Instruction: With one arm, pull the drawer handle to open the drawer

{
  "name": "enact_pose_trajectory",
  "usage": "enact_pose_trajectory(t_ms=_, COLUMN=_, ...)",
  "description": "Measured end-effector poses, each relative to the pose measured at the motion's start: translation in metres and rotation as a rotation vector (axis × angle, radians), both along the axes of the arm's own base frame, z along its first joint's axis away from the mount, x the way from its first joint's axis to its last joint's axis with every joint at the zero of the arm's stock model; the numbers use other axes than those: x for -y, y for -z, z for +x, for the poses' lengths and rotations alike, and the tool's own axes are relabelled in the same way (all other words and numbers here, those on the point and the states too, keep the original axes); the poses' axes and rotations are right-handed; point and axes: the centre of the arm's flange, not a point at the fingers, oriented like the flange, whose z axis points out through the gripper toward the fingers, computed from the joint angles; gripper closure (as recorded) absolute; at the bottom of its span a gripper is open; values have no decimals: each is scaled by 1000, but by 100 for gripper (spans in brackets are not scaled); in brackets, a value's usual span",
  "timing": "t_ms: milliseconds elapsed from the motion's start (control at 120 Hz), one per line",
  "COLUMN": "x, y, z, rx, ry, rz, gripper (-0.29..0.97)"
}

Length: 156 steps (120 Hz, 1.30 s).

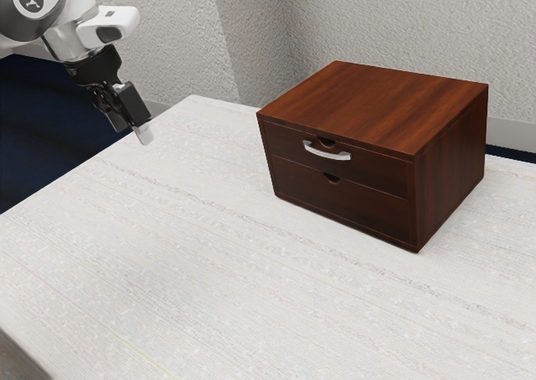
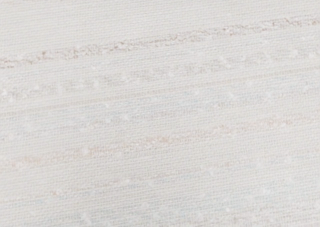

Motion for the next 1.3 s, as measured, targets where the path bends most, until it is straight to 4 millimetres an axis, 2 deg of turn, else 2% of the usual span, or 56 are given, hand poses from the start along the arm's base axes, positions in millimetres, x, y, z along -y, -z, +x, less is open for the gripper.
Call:
enact_pose_trajectory(t_ms=133, x=0, y=-1, z=0, rx=3, ry=10, rz=3, gripper=0)
enact_pose_trajectory(t_ms=183, x=3, y=-37, z=-6, rx=69, ry=12, rz=41, gripper=0)
enact_pose_trajectory(t_ms=200, x=6, y=-57, z=-12, rx=103, ry=15, rz=63, gripper=0)
enact_pose_trajectory(t_ms=225, x=16, y=-98, z=-29, rx=176, ry=28, rz=101, gripper=0)
enact_pose_trajectory(t_ms=250, x=28, y=-127, z=-44, rx=229, ry=43, rz=127, gripper=0)
enact_pose_trajectory(t_ms=275, x=38, y=-146, z=-56, rx=264, ry=60, rz=143, gripper=0)
enact_pose_trajectory(t_ms=300, x=48, y=-157, z=-63, rx=282, ry=77, rz=154, gripper=0)
enact_pose_trajectory(t_ms=375, x=74, y=-166, z=-66, rx=292, ry=126, rz=167, gripper=0)
enact_pose_trajectory(t_ms=533, x=116, y=-164, z=-61, rx=273, ry=215, rz=164, gripper=0)
enact_pose_trajectory(t_ms=667, x=126, y=-142, z=-49, rx=211, ry=242, rz=150, gripper=0)
enact_pose_trajectory(t_ms=733, x=120, y=-113, z=-40, rx=118, ry=240, rz=118, gripper=0)
enact_pose_trajectory(t_ms=792, x=114, y=-62, z=-34, rx=6, ry=248, rz=56, gripper=0)
enact_pose_trajectory(t_ms=825, x=114, y=-32, z=-44, rx=-33, ry=264, rz=14, gripper=0)
enact_pose_trajectory(t_ms=875, x=114, y=2, z=-63, rx=-50, ry=273, rz=-27, gripper=0)
enact_pose_trajectory(t_ms=1042, x=118, y=79, z=-130, rx=-81, ry=291, rz=-106, gripper=0)
enact_pose_trajectory(t_ms=1142, x=116, y=84, z=-146, rx=-55, ry=350, rz=-44, gripper=0)
enact_pose_trajectory(t_ms=1250, x=112, y=84, z=-141, rx=13, ry=508, rz=40, gripper=0)
enact_pose_trajectory(t_ms=1300, x=109, y=72, z=-137, rx=44, ry=583, rz=66, gripper=0)
